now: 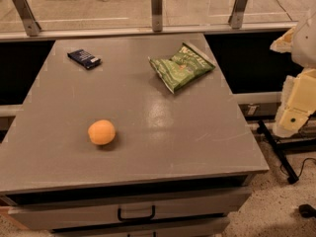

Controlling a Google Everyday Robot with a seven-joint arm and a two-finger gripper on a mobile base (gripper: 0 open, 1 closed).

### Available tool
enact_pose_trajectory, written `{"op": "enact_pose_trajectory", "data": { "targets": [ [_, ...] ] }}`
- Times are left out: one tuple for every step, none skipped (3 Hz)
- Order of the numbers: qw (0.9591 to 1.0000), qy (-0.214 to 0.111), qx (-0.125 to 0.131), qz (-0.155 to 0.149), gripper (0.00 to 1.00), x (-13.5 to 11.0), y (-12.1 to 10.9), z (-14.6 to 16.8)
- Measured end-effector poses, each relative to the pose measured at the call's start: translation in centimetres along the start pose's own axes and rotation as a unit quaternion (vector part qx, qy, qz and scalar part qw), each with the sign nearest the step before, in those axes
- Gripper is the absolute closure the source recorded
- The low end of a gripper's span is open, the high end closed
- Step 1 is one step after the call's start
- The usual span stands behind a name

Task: Pick green jalapeno chip bag

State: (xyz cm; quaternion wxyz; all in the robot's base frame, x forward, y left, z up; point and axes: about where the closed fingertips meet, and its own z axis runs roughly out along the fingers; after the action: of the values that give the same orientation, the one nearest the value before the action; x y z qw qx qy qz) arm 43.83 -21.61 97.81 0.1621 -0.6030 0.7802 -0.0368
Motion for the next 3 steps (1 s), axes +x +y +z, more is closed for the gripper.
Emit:
{"op": "enact_pose_trajectory", "data": {
  "targets": [
    [1.0,0.0,0.0,0.0,0.0,0.0,0.0,0.0],
    [1.0,-0.009,0.003,-0.001,0.0,-0.7,-0.5,0.8],
    [0.999,-0.04,0.011,-0.018,0.0,-3.0,-2.1,3.5]
  ]
}}
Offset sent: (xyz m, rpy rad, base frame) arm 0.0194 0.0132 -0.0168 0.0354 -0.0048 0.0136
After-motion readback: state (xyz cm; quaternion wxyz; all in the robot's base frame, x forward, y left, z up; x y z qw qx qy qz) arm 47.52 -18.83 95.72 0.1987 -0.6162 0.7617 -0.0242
